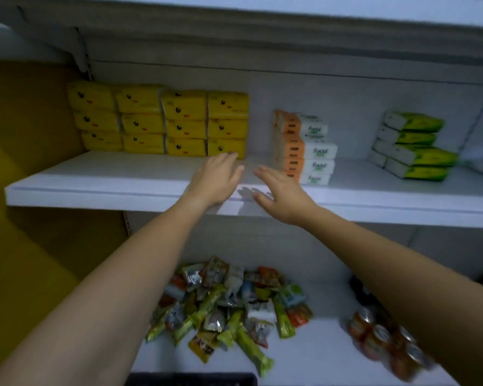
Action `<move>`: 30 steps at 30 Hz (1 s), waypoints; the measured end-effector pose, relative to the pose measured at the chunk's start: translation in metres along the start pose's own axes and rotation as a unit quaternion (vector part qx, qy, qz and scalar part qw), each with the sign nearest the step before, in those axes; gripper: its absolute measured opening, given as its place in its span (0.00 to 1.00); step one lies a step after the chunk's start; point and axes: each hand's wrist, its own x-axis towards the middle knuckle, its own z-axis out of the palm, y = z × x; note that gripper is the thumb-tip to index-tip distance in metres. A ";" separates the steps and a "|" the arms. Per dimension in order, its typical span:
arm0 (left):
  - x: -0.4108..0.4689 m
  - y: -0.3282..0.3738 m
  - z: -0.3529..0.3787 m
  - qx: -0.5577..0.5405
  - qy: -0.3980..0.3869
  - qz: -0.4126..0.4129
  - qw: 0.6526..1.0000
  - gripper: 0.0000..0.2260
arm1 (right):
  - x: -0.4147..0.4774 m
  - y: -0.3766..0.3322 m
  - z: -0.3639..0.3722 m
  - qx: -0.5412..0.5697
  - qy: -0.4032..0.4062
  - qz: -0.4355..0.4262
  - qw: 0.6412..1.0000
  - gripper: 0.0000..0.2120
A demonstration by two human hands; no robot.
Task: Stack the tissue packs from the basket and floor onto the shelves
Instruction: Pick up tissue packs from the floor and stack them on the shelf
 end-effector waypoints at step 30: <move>-0.302 0.254 0.479 -0.187 -0.491 0.058 0.849 0.22 | -0.480 0.279 0.227 0.162 -0.240 0.489 0.823 0.25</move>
